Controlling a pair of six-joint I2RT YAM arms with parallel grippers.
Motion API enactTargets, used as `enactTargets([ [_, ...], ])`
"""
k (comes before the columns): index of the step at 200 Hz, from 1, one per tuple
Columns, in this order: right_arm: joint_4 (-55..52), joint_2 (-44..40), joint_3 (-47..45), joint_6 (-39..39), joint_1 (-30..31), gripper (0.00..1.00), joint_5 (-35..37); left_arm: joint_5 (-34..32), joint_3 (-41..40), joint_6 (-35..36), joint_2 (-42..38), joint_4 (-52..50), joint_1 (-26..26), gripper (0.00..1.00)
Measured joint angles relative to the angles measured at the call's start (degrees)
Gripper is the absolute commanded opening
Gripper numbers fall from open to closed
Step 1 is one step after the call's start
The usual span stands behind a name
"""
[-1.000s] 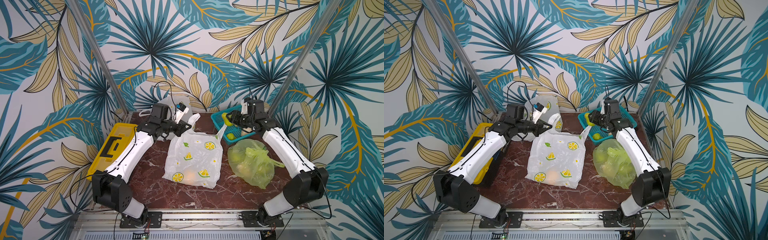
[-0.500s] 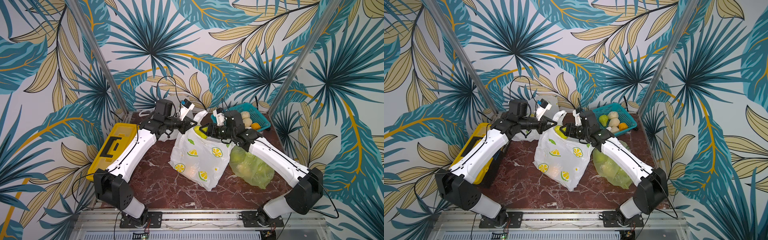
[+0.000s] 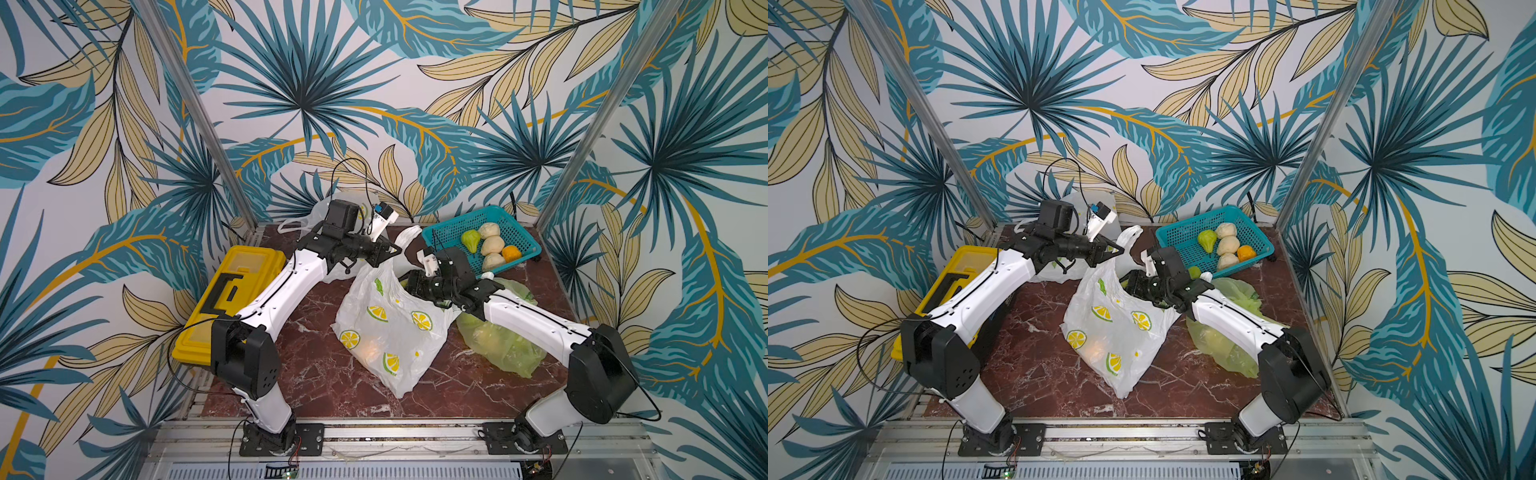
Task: Place the pears into plastic bags & tie knots
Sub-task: Place the pear in the plastic bag.
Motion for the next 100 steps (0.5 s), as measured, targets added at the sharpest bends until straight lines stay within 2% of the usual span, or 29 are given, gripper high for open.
enactTargets([
  [47, 6.08, 5.49, -0.66, 5.11, -0.94, 0.29, -1.20, 3.39, 0.28, -0.15, 0.26, 0.00, -0.92, 0.00],
  [100, 3.19, 4.31, -0.17, 4.83, -1.53, 0.30, -0.52, 5.16, 0.13, 0.42, 0.00, 0.02, -0.92, 0.00],
])
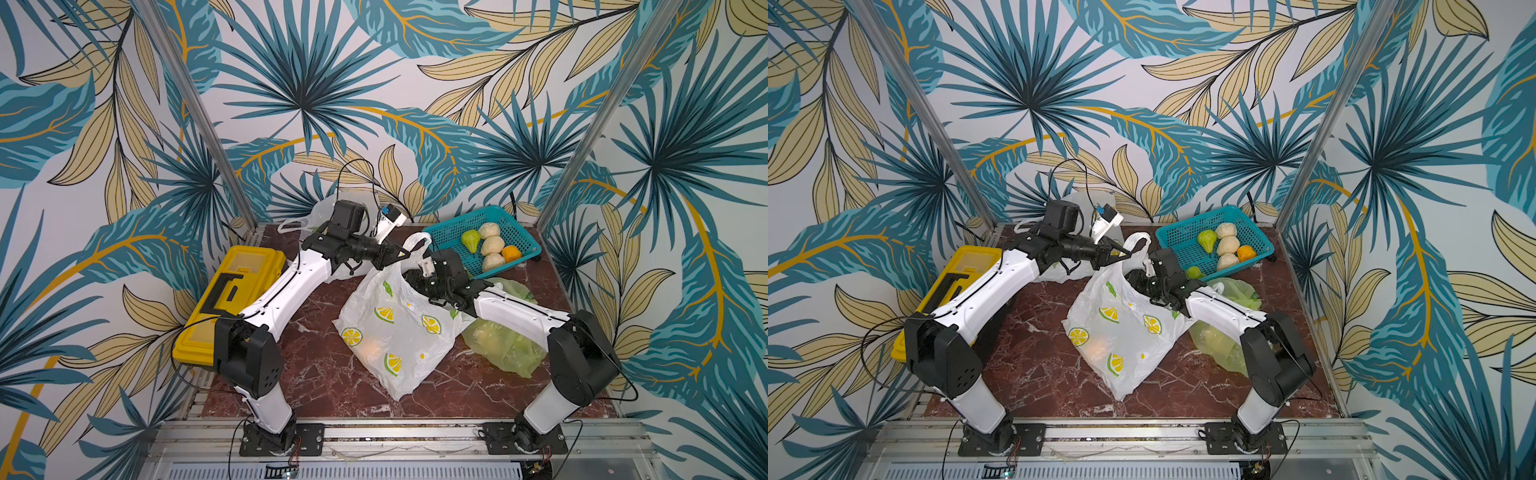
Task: Place the pears into plastic bags & tie knots
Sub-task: Place the pear in the plastic bag.
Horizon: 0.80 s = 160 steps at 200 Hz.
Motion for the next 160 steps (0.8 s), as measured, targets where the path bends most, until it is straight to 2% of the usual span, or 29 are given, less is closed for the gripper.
enactTargets([
  [36, -4.83, -3.10, 1.44, -2.67, -0.02, 0.31, 0.94, 0.66, -1.22, 0.68, -0.72, -0.02, 0.00, 0.00],
  [79, -5.77, -3.17, 2.36, -2.95, 0.02, 0.33, 1.14, 1.14, -1.22, 0.92, -1.73, -0.02, 0.00, 0.00],
  [83, -6.01, -3.17, 2.45, -2.97, 0.04, 0.35, 1.31, 1.14, -1.22, 0.94, -1.81, -0.02, 0.00, 0.00],
  [98, -7.30, -3.17, 2.82, -3.17, 0.17, 0.53, 2.38, 1.03, -1.22, 0.87, -2.05, 0.00, 0.00, 0.00],
  [115, -11.32, -3.17, 3.85, -4.83, 0.33, 0.68, 4.72, -0.02, -1.22, 0.00, -2.10, -0.02, 0.04, 0.00],
  [133, -16.15, -3.32, 4.94, -8.28, 0.33, 0.74, 8.09, -3.02, -1.20, -2.71, -2.03, 0.00, 0.26, 0.00],
  [160, -23.17, -5.33, 6.32, -13.75, -0.79, 0.76, 11.65, -7.17, -1.18, -7.04, -1.16, 0.44, 1.36, 0.00],
])
